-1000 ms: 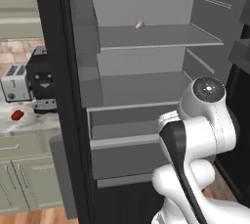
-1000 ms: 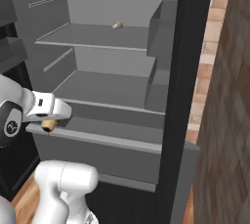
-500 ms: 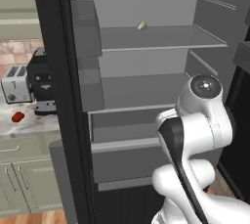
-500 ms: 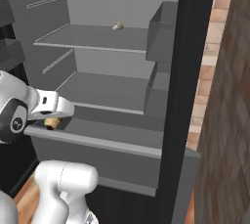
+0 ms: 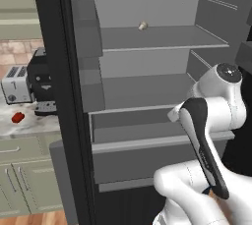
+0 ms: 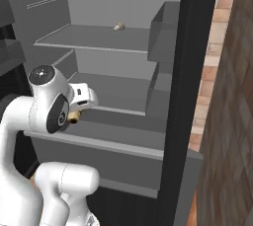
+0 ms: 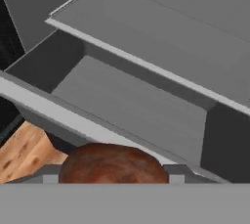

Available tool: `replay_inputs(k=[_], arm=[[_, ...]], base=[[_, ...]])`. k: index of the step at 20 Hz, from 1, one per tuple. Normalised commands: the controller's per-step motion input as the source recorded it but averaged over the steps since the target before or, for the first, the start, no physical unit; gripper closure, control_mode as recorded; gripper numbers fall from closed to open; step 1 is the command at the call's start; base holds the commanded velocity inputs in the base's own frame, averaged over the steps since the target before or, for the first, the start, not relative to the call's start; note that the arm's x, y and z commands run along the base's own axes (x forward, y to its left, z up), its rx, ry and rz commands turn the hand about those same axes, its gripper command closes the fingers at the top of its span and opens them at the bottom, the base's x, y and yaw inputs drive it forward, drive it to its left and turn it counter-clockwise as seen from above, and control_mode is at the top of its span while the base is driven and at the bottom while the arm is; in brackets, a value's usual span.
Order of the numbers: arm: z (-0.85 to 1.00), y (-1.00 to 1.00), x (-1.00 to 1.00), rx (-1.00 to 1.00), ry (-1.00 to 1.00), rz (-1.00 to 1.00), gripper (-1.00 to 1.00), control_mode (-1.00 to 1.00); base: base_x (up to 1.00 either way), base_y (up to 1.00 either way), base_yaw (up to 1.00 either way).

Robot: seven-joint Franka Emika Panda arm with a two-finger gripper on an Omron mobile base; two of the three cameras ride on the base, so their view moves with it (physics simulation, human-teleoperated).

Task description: Place the bell pepper and mushroom inside the fridge drawer. Close the drawer after placing the vegetables.

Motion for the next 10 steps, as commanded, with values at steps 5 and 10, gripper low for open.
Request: replay_inputs(k=[5, 10], arm=[[-0.12, 0.04, 0.49, -0.12, 0.29, 0.43, 1.0, -1.0], [-0.15, 0.14, 0.34, -0.15, 0.28, 0.36, 1.0, -1.0]], base=[[0.0, 0.0, 0.0], [0.0, 0.0, 0.0]])
